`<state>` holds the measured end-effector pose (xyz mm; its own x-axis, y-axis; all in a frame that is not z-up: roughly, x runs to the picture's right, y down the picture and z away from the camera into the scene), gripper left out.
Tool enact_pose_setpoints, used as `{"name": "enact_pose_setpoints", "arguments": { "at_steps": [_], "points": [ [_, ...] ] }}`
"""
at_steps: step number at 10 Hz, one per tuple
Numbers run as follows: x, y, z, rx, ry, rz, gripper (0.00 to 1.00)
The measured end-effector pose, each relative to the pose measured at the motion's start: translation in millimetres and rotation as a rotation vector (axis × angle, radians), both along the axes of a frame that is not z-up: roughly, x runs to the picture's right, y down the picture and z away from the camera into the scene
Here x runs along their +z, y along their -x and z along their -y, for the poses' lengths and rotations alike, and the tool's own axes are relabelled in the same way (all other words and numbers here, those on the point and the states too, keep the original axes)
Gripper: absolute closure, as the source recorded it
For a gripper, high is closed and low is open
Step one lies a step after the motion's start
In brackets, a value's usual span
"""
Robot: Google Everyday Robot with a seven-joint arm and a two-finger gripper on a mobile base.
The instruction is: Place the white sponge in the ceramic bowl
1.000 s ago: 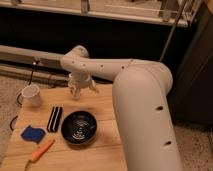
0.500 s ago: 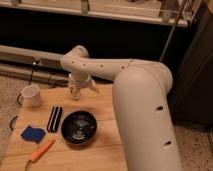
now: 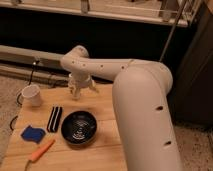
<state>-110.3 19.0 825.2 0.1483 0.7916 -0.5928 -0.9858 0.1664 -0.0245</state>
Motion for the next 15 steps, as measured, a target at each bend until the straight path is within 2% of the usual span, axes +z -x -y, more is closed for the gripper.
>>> {"name": "enact_pose_setpoints", "arguments": {
  "at_steps": [4,6,7,10,11,13,14,15],
  "points": [
    [0.0,0,0,0.000,0.000,0.000,0.20],
    [-0.7,0,1,-0.020,-0.011,0.004,0.20],
    [-2.4,6,1,-0.072,-0.036,0.028,0.20],
    [-17.3,62,-23,-0.312,-0.116,0.192,0.20],
    [-26.0,86,-39,-0.414,-0.147,0.260,0.20],
    [-43.2,126,-65,-0.566,-0.194,0.366,0.20],
    [-57.4,155,-81,-0.666,-0.227,0.429,0.20],
    [-67.2,174,-92,-0.730,-0.245,0.470,0.20]
  ]
}}
